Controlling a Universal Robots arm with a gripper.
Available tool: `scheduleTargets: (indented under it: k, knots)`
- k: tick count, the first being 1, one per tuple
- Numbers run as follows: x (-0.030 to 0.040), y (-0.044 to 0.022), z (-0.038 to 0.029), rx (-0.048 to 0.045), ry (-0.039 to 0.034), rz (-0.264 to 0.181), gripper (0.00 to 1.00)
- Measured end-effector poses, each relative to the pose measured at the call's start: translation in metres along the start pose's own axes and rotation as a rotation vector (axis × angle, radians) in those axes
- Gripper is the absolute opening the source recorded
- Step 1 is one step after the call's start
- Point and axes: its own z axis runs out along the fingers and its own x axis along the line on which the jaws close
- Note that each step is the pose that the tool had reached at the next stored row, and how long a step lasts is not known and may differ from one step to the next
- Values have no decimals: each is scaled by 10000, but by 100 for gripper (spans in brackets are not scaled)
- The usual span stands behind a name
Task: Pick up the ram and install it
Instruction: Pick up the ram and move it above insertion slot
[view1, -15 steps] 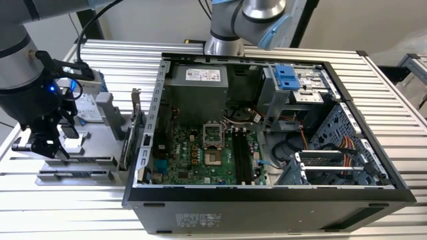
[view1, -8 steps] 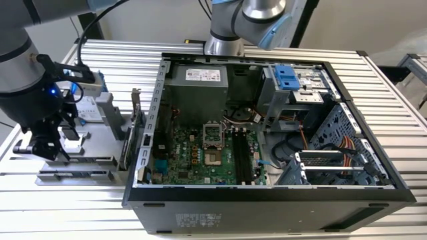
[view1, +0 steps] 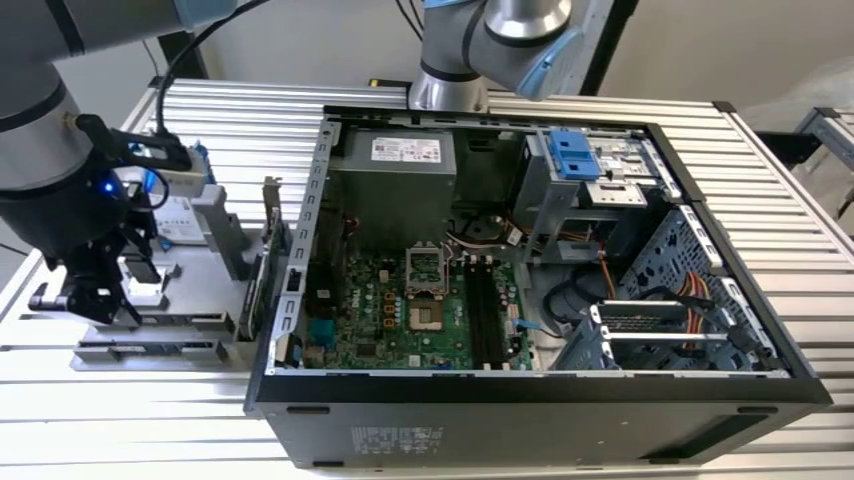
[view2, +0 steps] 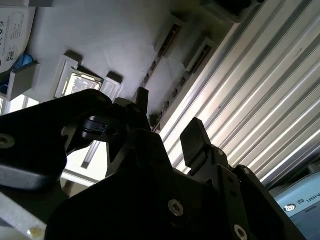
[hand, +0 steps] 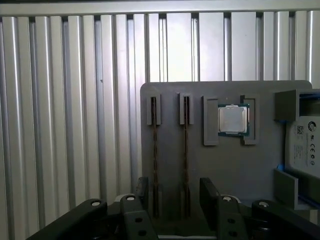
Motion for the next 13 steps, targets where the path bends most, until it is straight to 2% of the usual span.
scheduleTargets:
  k: [13]
  knots:
    - [0,-1,42,1,1,0,100]
